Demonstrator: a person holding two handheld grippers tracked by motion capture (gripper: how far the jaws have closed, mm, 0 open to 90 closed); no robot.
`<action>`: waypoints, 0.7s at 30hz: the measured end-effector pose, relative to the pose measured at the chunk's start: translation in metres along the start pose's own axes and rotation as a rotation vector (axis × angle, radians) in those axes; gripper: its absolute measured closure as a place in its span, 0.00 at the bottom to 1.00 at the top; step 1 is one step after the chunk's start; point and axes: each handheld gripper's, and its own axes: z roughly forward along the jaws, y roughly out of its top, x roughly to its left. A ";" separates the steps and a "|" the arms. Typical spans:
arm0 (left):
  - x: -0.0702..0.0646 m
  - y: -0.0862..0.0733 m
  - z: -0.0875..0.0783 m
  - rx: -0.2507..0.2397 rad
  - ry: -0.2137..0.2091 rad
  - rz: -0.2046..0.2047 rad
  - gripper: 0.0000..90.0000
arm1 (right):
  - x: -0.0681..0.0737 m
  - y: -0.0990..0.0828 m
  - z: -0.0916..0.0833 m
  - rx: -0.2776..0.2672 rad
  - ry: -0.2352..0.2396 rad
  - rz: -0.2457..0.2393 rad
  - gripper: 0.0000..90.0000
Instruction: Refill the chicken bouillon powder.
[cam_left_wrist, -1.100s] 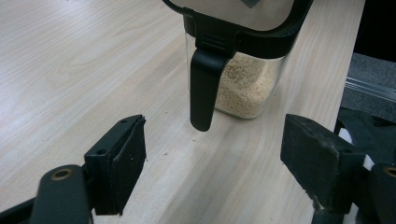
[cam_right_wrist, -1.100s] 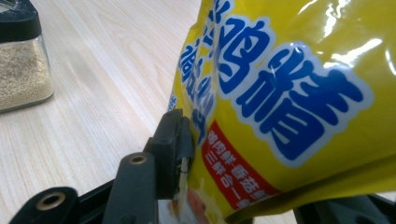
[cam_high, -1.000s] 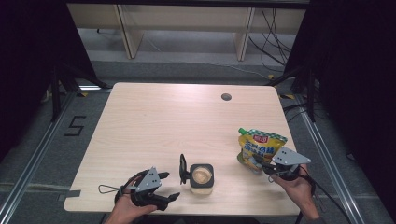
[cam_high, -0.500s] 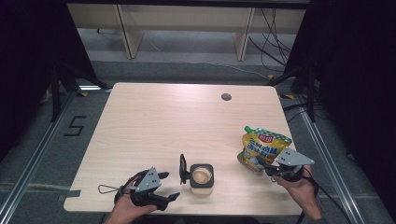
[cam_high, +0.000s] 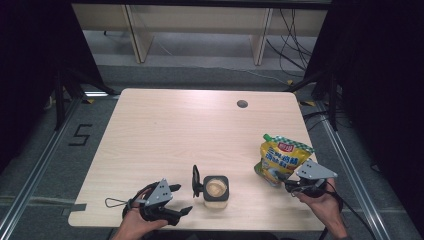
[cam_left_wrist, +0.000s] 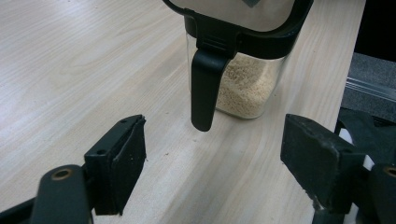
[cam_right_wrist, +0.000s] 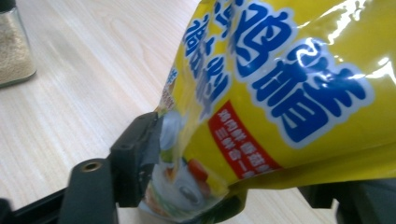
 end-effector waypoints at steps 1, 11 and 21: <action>0.000 0.000 0.000 0.000 0.000 -0.001 0.24 | 0.001 0.000 -0.001 0.004 0.000 0.009 0.36; 0.001 0.000 -0.001 0.001 0.004 0.001 0.24 | 0.016 -0.001 -0.016 0.068 -0.034 0.026 0.30; 0.001 0.000 -0.001 -0.001 0.011 -0.016 0.24 | 0.032 -0.004 -0.031 0.150 -0.074 0.052 0.30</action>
